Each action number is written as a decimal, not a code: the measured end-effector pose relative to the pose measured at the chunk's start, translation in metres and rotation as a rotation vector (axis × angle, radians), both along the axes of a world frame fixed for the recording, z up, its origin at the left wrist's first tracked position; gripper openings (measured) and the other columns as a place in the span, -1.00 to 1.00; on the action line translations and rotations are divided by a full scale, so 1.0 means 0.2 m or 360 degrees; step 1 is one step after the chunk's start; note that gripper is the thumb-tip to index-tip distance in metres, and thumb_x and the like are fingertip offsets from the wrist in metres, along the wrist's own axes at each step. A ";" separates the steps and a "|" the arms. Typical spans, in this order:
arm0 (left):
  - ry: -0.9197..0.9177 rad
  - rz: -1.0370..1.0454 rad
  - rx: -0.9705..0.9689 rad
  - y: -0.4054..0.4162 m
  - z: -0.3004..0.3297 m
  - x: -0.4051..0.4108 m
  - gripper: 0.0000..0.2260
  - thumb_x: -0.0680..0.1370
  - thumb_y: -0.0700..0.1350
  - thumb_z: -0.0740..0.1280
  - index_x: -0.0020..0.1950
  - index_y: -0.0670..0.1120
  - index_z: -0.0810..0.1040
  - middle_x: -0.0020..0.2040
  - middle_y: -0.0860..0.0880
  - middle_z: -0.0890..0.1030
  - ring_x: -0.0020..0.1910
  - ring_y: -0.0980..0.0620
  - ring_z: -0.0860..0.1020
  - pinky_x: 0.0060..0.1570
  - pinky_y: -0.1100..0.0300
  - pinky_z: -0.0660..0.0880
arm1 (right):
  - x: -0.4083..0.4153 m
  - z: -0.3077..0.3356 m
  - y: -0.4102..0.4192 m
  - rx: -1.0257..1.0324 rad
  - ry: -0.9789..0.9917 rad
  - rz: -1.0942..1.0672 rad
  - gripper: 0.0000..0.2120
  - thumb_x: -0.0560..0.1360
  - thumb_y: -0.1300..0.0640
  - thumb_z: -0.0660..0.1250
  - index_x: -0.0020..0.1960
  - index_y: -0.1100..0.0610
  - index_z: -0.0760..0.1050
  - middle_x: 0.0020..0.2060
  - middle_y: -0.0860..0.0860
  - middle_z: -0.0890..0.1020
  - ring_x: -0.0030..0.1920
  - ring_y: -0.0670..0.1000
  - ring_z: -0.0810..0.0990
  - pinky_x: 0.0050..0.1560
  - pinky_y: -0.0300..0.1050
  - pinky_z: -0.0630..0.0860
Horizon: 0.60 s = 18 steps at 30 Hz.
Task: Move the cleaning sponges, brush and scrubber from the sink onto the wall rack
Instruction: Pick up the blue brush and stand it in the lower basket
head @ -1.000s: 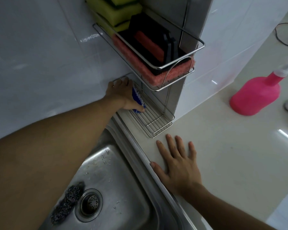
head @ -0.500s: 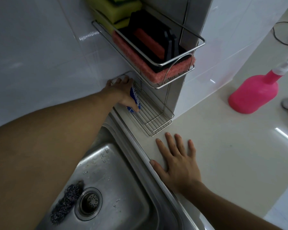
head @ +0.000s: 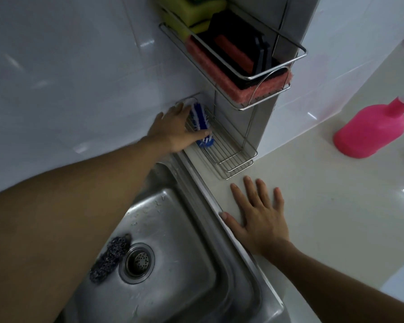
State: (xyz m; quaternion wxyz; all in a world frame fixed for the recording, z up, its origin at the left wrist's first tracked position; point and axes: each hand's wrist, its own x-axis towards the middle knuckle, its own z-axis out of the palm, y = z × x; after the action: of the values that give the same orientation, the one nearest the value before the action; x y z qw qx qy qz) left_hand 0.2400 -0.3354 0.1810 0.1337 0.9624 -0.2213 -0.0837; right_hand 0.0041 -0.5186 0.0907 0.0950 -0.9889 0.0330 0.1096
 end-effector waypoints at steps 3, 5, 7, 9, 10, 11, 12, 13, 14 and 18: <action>-0.0009 0.0105 -0.0110 0.11 -0.02 -0.16 -0.19 0.50 0.42 0.16 0.61 0.01 0.06 0.62 -0.09 0.07 0.57 -0.07 0.11 0.52 -0.07 0.08 | 0.00 0.00 -0.01 -0.0030 0.0040 0.0055 -0.14 0.46 -0.59 -0.36 0.65 -0.20 -0.29 0.65 0.02 -0.28 0.63 0.16 -0.35 0.55 0.38 -0.32; 0.0049 0.0186 -0.0109 0.20 -0.05 -0.28 -0.21 0.51 0.41 0.13 0.62 0.02 0.05 0.62 -0.06 0.07 0.57 -0.07 0.12 0.52 -0.05 0.08 | 0.00 0.00 0.00 0.0027 0.0049 0.0086 -0.13 0.48 -0.58 -0.32 0.66 -0.17 -0.26 0.65 0.05 -0.28 0.62 0.18 -0.35 0.54 0.40 -0.34; 0.0048 0.0242 -0.0135 0.28 -0.10 -0.38 -0.25 0.51 0.41 0.14 0.58 0.03 0.15 0.58 -0.05 0.22 0.53 -0.10 0.24 0.48 -0.08 0.20 | -0.01 0.02 0.02 0.0111 0.0051 0.0138 -0.15 0.50 -0.55 -0.25 0.67 -0.16 -0.20 0.66 0.04 -0.26 0.63 0.18 -0.33 0.53 0.40 -0.38; 0.0036 0.0287 -0.0176 0.35 -0.15 -0.49 -0.33 0.52 0.36 0.17 0.52 0.02 0.26 0.50 -0.04 0.37 0.45 -0.12 0.36 0.40 -0.06 0.33 | -0.01 0.03 0.08 0.0157 0.0017 0.0250 -0.20 0.55 -0.49 -0.18 0.68 -0.14 -0.15 0.66 0.03 -0.25 0.63 0.14 -0.32 0.52 0.36 -0.41; 0.0041 0.0317 -0.0168 0.38 -0.18 -0.54 -0.34 0.53 0.34 0.17 0.52 0.00 0.28 0.49 -0.05 0.37 0.45 -0.13 0.35 0.39 -0.05 0.33 | -0.01 0.03 0.12 0.0146 -0.0007 0.0325 -0.23 0.58 -0.45 -0.14 0.68 -0.13 -0.15 0.66 0.03 -0.25 0.63 0.12 -0.34 0.52 0.34 -0.42; 0.0056 0.0352 -0.0136 0.42 -0.21 -0.59 -0.34 0.55 0.32 0.16 0.54 -0.02 0.26 0.51 -0.06 0.35 0.46 -0.14 0.33 0.40 -0.05 0.32 | -0.01 0.02 0.16 0.0120 -0.0027 0.0397 -0.25 0.61 -0.42 -0.11 0.68 -0.11 -0.16 0.66 0.02 -0.26 0.62 0.11 -0.35 0.52 0.32 -0.43; 0.0078 0.0392 -0.0097 0.45 -0.25 -0.64 -0.35 0.56 0.30 0.14 0.55 -0.04 0.23 0.53 -0.08 0.32 0.47 -0.15 0.32 0.41 -0.05 0.30 | -0.01 0.01 0.20 0.0090 -0.0037 0.0455 -0.26 0.62 -0.39 -0.09 0.69 -0.08 -0.16 0.66 0.02 -0.26 0.61 0.10 -0.36 0.53 0.32 -0.43; 0.0108 0.0437 -0.0068 0.48 -0.28 -0.69 -0.36 0.58 0.28 0.13 0.57 -0.05 0.21 0.54 -0.09 0.29 0.47 -0.16 0.31 0.41 -0.05 0.29 | -0.01 -0.01 0.24 0.0059 -0.0037 0.0494 -0.26 0.64 -0.35 -0.07 0.69 -0.05 -0.16 0.65 0.02 -0.27 0.61 0.10 -0.36 0.53 0.32 -0.41; 0.0151 0.0482 -0.0051 0.52 -0.32 -0.75 -0.37 0.60 0.25 0.12 0.57 -0.06 0.19 0.54 -0.10 0.28 0.47 -0.17 0.31 0.41 -0.04 0.28 | -0.02 -0.02 0.27 0.0019 -0.0022 0.0511 -0.27 0.66 -0.32 -0.03 0.69 -0.02 -0.15 0.65 0.03 -0.27 0.61 0.11 -0.35 0.54 0.33 -0.37; 0.0293 0.0619 -0.0027 0.67 -0.50 -0.92 -0.43 0.61 0.20 0.12 0.53 -0.07 0.22 0.50 -0.14 0.33 0.42 -0.22 0.34 0.37 -0.05 0.31 | -0.04 -0.08 0.36 -0.0233 -0.0007 0.0483 -0.29 0.67 -0.26 -0.07 0.69 0.04 -0.17 0.67 0.05 -0.25 0.64 0.19 -0.29 0.56 0.44 -0.21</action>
State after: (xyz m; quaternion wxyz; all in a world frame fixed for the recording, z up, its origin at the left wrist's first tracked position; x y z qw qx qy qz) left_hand 0.0563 -0.2023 0.0817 0.1750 0.9741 -0.0188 -0.1420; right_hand -0.0036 -0.4476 0.0750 0.0050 -0.9870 -0.1088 0.1179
